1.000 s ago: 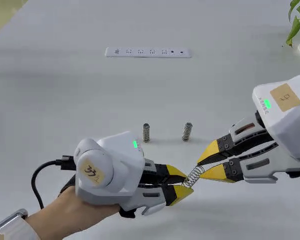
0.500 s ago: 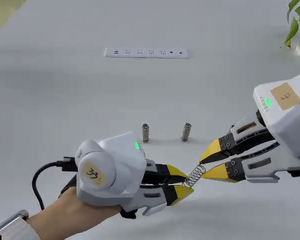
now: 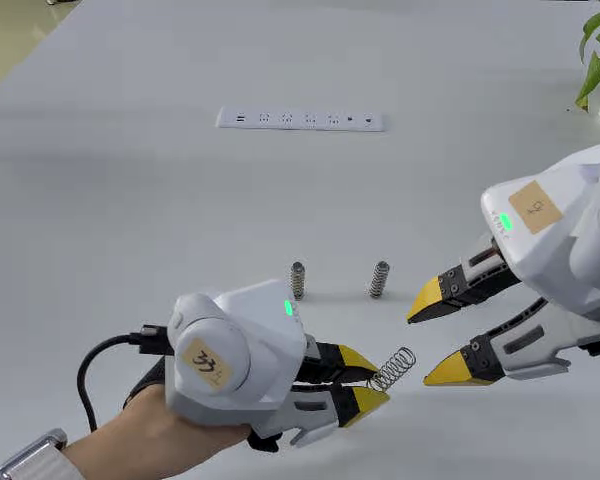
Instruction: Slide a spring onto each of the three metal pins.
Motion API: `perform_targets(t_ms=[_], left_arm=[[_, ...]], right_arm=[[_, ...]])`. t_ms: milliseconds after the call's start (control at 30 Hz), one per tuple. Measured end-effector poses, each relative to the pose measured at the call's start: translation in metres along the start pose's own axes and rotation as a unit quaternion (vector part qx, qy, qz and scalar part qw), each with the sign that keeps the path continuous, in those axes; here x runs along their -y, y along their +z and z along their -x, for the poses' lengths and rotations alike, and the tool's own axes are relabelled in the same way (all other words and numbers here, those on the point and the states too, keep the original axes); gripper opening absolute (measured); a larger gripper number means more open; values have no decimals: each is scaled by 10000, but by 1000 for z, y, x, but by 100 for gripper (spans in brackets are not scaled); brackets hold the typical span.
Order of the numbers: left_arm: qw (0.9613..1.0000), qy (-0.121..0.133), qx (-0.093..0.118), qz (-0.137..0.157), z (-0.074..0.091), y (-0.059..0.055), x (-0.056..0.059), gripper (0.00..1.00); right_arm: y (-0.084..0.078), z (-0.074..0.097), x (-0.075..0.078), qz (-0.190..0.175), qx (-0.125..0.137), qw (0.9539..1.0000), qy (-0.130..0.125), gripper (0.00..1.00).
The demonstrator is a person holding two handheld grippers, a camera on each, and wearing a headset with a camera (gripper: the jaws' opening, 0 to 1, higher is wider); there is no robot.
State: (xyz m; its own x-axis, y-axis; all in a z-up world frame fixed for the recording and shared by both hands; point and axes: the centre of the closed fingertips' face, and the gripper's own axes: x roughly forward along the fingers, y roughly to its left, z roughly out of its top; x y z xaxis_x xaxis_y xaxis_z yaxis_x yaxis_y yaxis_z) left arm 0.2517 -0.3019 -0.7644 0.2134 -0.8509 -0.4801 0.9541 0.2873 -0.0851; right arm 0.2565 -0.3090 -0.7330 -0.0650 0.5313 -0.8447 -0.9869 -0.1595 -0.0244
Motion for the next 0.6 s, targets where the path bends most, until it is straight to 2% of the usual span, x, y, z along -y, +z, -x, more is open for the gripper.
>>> perform_targets(t_ms=[133, 400, 600], left_arm=[[10000, -1, -5, -1, 0, 1, 0, 7], [10000, 29, 34, -28, -2, 7, -2, 7], [9999, 46, 93, 48, -3, 7, -2, 7]], right_arm=[[7, -6, 1, 66, -46, 9999, 134, 29], [6, -13, 0, 164, -157, 9988, 424, 21], [8, -17, -2, 208, -171, 9984, 501, 14]])
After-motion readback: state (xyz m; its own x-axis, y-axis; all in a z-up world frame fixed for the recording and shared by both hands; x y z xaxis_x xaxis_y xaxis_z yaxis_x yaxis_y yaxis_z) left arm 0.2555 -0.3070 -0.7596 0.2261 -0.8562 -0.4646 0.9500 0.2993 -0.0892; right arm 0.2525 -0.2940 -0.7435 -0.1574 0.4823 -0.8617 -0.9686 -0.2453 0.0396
